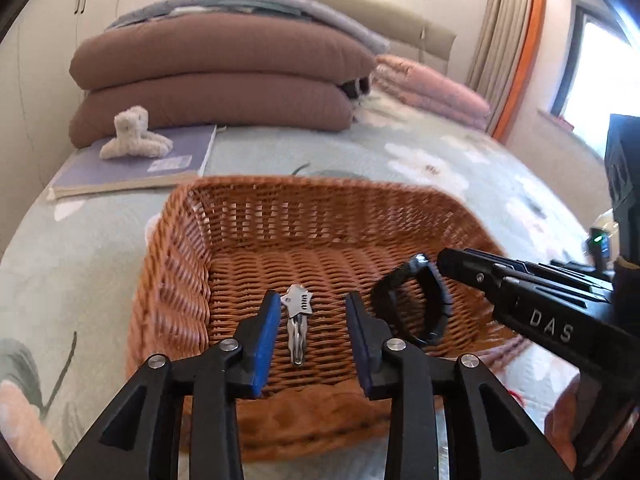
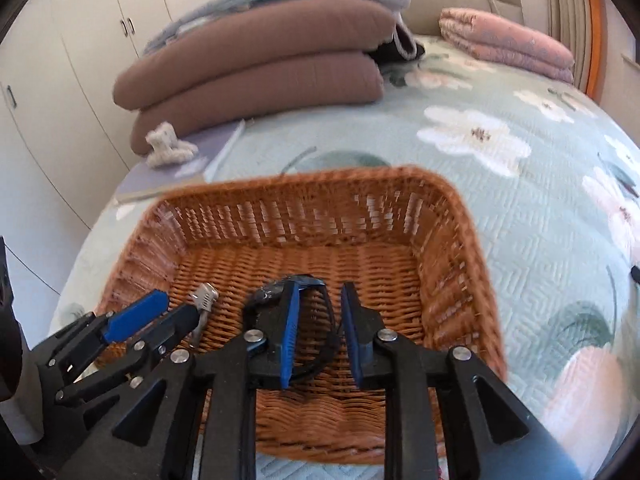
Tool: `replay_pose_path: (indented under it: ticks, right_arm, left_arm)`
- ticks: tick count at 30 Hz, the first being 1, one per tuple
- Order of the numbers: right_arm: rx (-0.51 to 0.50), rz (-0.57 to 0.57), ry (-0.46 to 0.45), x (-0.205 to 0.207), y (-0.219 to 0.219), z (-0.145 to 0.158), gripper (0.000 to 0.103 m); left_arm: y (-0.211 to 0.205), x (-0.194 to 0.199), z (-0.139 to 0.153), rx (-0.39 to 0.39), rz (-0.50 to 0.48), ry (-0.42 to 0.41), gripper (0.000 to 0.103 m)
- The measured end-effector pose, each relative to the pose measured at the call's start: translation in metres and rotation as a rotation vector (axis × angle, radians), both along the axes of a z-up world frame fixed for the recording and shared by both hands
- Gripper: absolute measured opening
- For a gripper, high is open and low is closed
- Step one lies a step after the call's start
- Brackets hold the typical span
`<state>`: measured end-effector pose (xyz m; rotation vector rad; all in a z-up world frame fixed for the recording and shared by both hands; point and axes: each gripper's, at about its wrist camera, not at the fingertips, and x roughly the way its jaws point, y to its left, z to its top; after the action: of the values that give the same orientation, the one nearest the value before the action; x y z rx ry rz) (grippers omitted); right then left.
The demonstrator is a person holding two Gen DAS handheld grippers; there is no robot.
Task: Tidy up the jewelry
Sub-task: 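Lift both tools out of the basket back toward the remaining jewelry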
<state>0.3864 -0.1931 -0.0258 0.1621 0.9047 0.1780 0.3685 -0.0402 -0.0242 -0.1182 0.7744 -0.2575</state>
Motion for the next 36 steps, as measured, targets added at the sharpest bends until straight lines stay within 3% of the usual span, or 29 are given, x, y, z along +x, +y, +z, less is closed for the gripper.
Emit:
replay_pose_path:
  ticks: [4, 8, 12, 14, 19, 27, 36]
  right_arm:
    - [0.015, 0.009, -0.093, -0.027, -0.003, 0.032, 0.03]
    - [0.032, 0.011, -0.183, -0.064, -0.005, 0.065, 0.052]
    - [0.041, -0.016, -0.256, -0.112, -0.011, 0.092, 0.054]
    - [0.037, -0.031, -0.281, -0.14, -0.015, 0.101, 0.054]
    - [0.032, -0.062, -0.314, -0.203, -0.025, 0.111, 0.054]
    - [-0.014, -0.091, -0.315, -0.281, -0.023, 0.094, 0.054]
    - [-0.022, -0.094, -0.198, -0.316, -0.018, 0.032, 0.054]
  left_arm:
    - [0.012, -0.025, 0.029, -0.032, 0.01, -0.068, 0.046]
    - [0.031, -0.058, 0.064, -0.063, 0.033, -0.136, 0.056]
    - [0.051, -0.105, 0.093, -0.089, 0.053, -0.187, 0.058]
    - [0.062, -0.136, 0.104, -0.091, 0.078, -0.221, 0.066]
    - [0.081, -0.202, 0.116, -0.105, 0.12, -0.266, 0.067]
    - [0.089, -0.282, 0.101, -0.127, 0.22, -0.281, 0.067]
    - [0.074, -0.296, 0.023, -0.097, 0.225, -0.106, 0.067]
